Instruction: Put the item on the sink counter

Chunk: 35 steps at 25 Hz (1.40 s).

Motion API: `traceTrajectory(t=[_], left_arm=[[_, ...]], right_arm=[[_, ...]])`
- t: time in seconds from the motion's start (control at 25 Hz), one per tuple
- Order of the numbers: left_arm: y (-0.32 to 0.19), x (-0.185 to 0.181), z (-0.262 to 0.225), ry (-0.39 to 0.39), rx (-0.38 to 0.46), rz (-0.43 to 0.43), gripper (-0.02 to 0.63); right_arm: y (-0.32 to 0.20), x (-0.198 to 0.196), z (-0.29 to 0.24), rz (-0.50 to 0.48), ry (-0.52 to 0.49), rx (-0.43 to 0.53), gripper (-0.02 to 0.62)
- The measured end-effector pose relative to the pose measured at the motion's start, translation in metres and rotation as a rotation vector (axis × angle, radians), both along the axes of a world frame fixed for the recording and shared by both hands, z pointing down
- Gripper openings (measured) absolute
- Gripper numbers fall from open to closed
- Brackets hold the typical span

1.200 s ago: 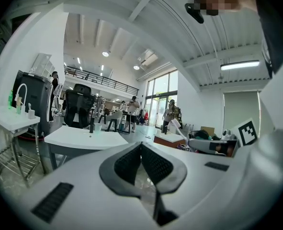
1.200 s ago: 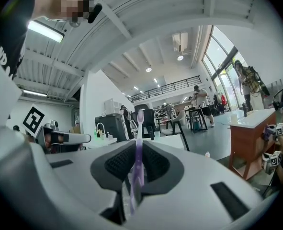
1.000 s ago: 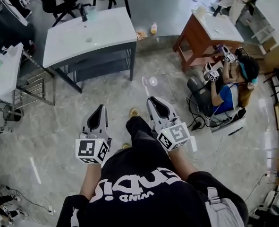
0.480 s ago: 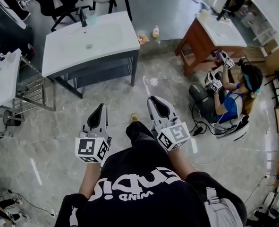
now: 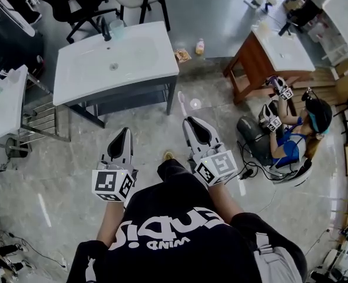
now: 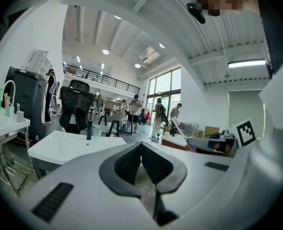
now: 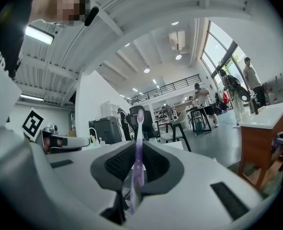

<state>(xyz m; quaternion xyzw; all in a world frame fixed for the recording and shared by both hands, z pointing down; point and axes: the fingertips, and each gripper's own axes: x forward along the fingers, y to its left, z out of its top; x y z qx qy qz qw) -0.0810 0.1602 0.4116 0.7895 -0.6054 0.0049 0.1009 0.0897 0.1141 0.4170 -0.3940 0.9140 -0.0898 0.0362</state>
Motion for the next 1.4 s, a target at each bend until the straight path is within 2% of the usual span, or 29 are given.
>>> traceTrajectory(t=[0.6, 1.08, 1.4], left_arm=[[-0.109, 0.014, -0.007, -0.009, 0.014, -0.039, 0.02], [-0.136, 0.003, 0.0, -0.023, -0.023, -0.118, 0.02], [-0.164, -0.009, 0.005, -0.014, -0.01, -0.101, 0.02]], right_arm=[[-0.103, 0.004, -0.002, -0.07, -0.003, -0.007, 0.057], [-0.149, -0.011, 0.005, -0.145, -0.012, -0.034, 0.057], [-0.173, -0.023, 0.01, -0.133, -0.005, -0.031, 0.057]])
